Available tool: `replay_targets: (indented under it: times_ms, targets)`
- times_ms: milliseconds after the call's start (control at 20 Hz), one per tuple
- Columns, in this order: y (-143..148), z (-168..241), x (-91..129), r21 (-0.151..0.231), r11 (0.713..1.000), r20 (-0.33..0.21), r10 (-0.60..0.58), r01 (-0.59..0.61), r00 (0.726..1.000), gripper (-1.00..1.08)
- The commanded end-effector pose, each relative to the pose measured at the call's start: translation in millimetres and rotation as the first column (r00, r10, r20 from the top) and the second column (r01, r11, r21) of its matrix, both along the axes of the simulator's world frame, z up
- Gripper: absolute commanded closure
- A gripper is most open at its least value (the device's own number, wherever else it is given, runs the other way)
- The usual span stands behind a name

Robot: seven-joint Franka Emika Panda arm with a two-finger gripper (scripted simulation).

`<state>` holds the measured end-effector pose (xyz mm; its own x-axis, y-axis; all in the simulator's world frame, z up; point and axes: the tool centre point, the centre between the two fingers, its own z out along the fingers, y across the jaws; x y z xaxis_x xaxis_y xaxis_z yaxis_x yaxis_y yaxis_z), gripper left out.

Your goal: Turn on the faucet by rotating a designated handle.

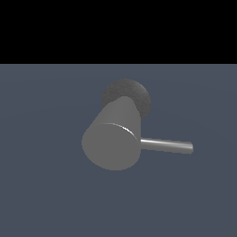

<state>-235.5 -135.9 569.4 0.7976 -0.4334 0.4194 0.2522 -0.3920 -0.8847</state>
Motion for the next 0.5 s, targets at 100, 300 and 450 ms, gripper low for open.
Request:
replay_targets:
  times_ms: [100,300,450]
  targets:
    - [-15,1,-1,0.071,0.997,0.036,-0.027,0.024,0.999,1.08]
    - [-36,0,-1,0.167,0.984,0.077,-0.068,0.055,0.995,1.08]
    - [-56,-3,-2,0.258,0.963,0.108,-0.113,0.082,0.988,1.08]
